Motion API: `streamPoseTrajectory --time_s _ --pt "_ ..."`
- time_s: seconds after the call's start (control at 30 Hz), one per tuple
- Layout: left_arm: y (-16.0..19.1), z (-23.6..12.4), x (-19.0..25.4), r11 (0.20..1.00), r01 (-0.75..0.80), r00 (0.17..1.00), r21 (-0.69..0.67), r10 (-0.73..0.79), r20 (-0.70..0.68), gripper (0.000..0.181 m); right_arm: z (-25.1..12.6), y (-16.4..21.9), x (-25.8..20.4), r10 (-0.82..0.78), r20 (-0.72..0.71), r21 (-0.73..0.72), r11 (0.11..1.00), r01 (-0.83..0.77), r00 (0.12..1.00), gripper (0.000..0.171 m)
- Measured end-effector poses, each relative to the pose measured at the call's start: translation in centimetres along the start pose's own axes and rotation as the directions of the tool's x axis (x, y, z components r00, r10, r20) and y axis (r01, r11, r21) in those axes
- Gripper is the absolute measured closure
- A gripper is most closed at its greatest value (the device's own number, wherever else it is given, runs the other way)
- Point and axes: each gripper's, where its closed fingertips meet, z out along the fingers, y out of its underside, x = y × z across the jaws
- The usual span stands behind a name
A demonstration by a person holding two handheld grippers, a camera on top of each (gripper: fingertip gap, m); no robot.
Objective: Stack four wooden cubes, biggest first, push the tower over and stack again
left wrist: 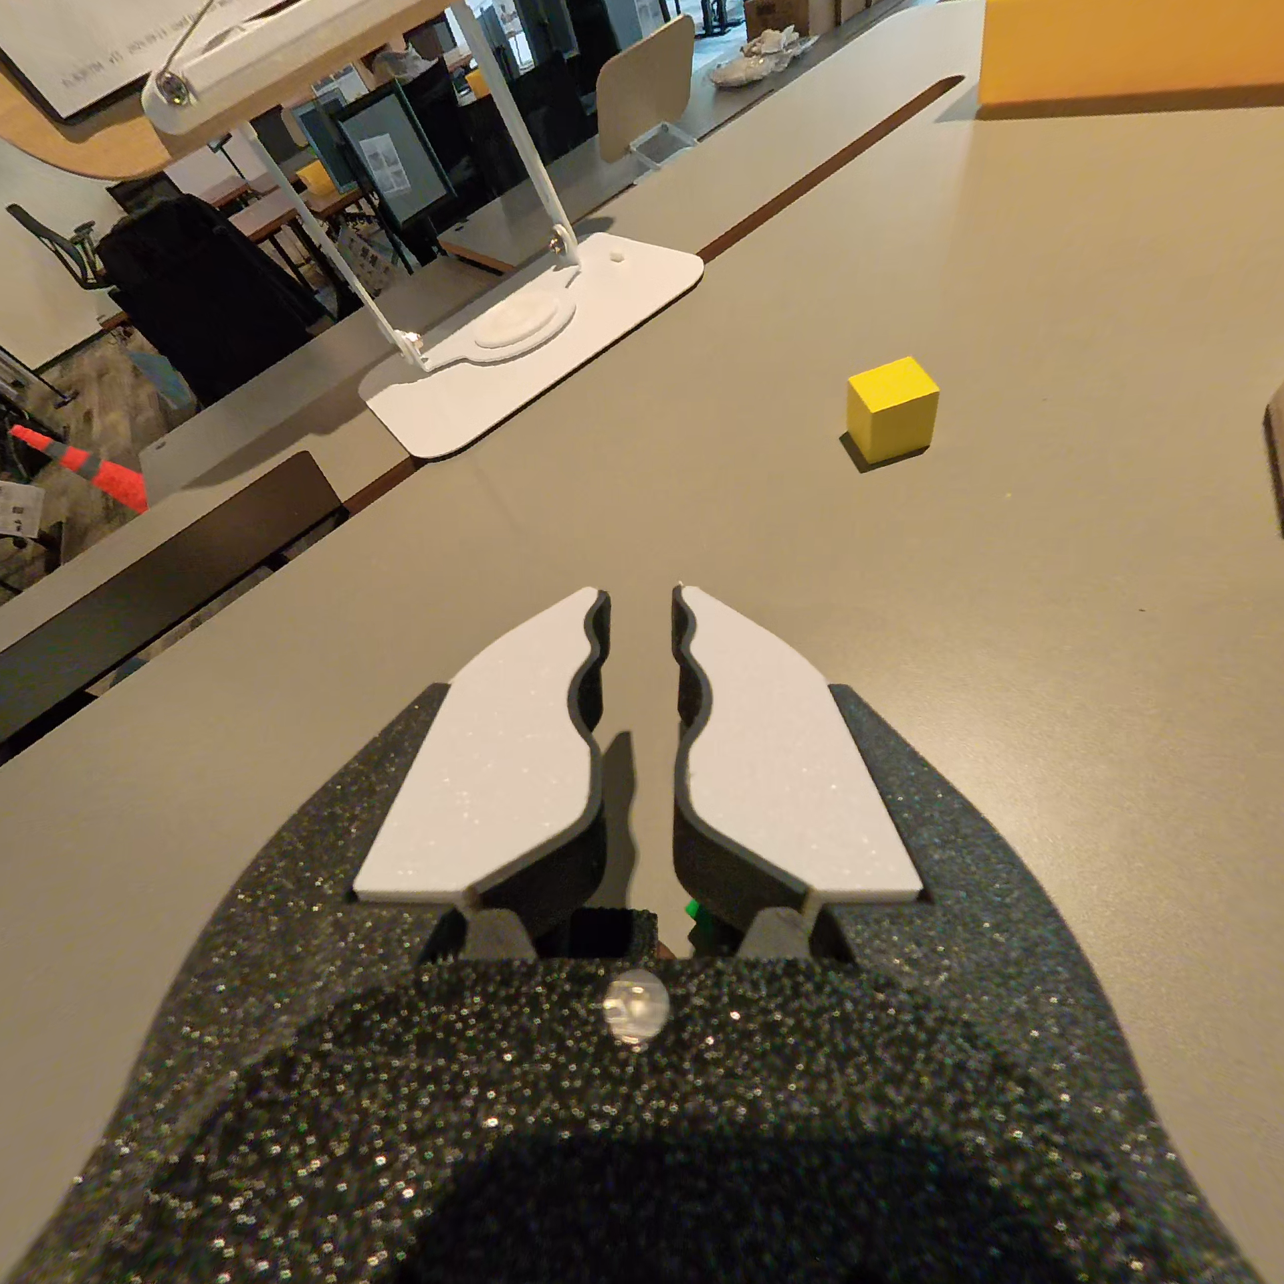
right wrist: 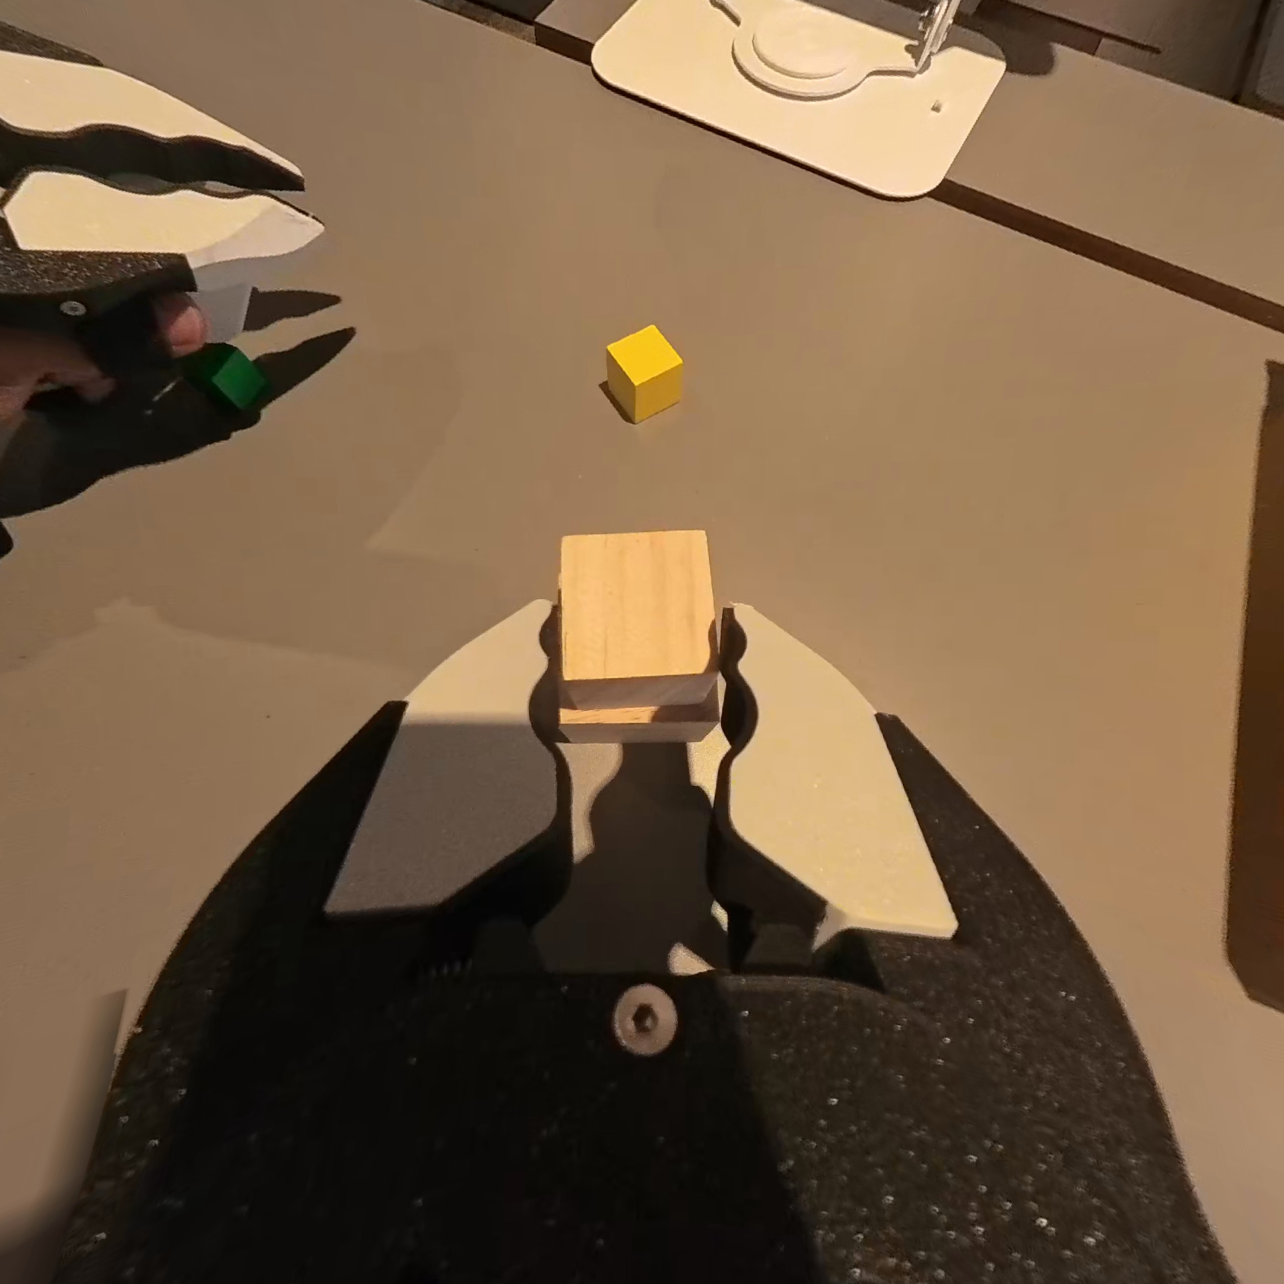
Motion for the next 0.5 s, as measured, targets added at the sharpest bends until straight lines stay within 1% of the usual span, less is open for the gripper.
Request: streamPoseTrajectory --time_s 0.37,0.43,0.5 --pt "0.0 -0.01 0.0 1.0 0.0 1.0 0.001 0.0 0.001 0.165 0.02 0.14 0.07 -0.004 -0.008 -0.001 1.0 0.003 1.0 0.127" --pt "-0.01 -0.02 0.0 1.0 0.0 1.0 0.001 0.0 0.001 0.165 -0.12 0.12 0.32 0.002 -0.019 0.008 1.0 -0.002 1.0 0.121" --pt "-0.05 -0.05 0.01 1.0 0.001 1.0 0.005 -0.001 0.0 0.165 -0.59 -0.21 0.53 0.021 -0.006 0.045 0.999 -0.021 1.0 0.116"
